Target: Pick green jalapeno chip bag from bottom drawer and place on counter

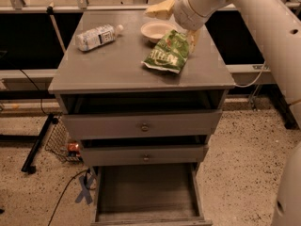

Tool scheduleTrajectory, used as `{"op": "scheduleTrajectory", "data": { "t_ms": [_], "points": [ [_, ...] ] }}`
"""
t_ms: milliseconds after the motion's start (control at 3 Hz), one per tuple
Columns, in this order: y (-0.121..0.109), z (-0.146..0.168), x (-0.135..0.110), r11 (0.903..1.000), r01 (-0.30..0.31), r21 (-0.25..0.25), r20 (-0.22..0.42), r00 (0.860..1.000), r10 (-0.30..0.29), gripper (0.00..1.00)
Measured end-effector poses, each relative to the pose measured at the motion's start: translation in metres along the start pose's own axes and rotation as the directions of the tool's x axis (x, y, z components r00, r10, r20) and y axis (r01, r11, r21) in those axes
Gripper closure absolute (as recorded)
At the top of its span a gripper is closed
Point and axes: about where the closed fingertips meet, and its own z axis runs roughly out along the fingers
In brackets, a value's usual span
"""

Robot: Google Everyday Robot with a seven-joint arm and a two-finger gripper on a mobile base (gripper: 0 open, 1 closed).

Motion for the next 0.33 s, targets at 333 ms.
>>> {"op": "scheduleTrajectory", "data": {
  "t_ms": [333],
  "points": [
    [0.0,0.0001,0.0,1.0,0.0,0.0,0.0,1.0,0.0,0.0]
  ]
}}
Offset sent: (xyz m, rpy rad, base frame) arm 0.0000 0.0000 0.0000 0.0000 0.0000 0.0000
